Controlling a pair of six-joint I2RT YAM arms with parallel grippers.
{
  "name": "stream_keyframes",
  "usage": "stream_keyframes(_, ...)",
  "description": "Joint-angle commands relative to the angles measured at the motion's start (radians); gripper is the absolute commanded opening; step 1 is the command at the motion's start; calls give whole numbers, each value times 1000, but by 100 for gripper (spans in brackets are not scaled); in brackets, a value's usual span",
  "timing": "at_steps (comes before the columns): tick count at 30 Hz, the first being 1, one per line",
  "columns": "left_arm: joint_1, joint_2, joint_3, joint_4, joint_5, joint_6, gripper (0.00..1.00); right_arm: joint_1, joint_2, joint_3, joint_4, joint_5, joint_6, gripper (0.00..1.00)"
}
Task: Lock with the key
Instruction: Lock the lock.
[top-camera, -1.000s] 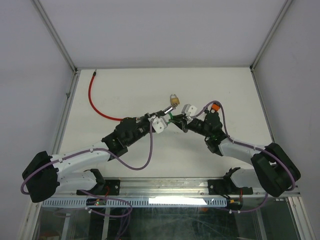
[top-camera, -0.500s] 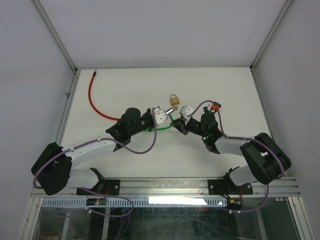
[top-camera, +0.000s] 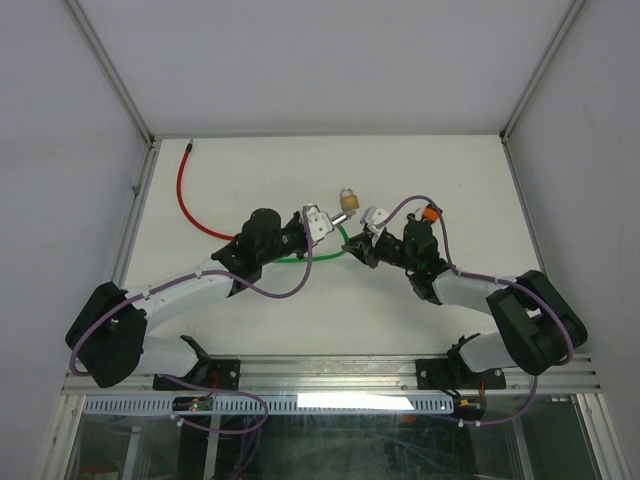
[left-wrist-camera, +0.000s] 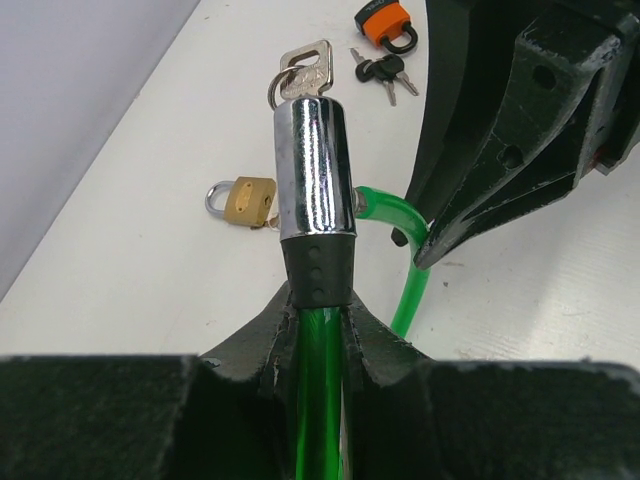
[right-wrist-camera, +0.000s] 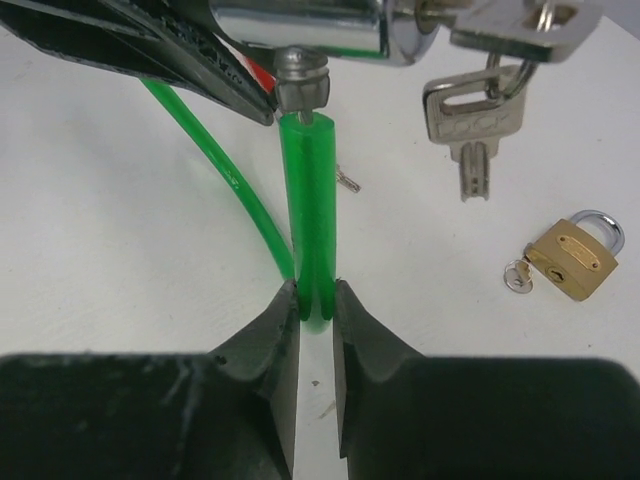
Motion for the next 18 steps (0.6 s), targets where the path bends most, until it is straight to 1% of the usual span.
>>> stream_keyframes(1, 3, 30, 10, -76, 39, -30, 0, -6, -67, 63, 42, -84, -15, 18)
stream_keyframes(3, 4, 29, 11, -77, 33, -32, 0, -13, -78, 76, -4, -104, -26, 21)
stream_keyframes(8, 10, 33, 14, -77, 24, -36, 0, -39, -108, 100, -106, -169, -70, 25)
stream_keyframes(12, 11, 34, 15, -79, 16, -39, 0, -73, -136, 116, -183, -251, -111, 31)
stream_keyframes(14, 11, 35, 16, -80, 14, -38, 0, -92, -147, 133, -252, -289, -143, 35)
stream_keyframes(18, 10, 38, 16, -79, 16, -38, 0, -149, -161, 195, -502, -411, -285, 46)
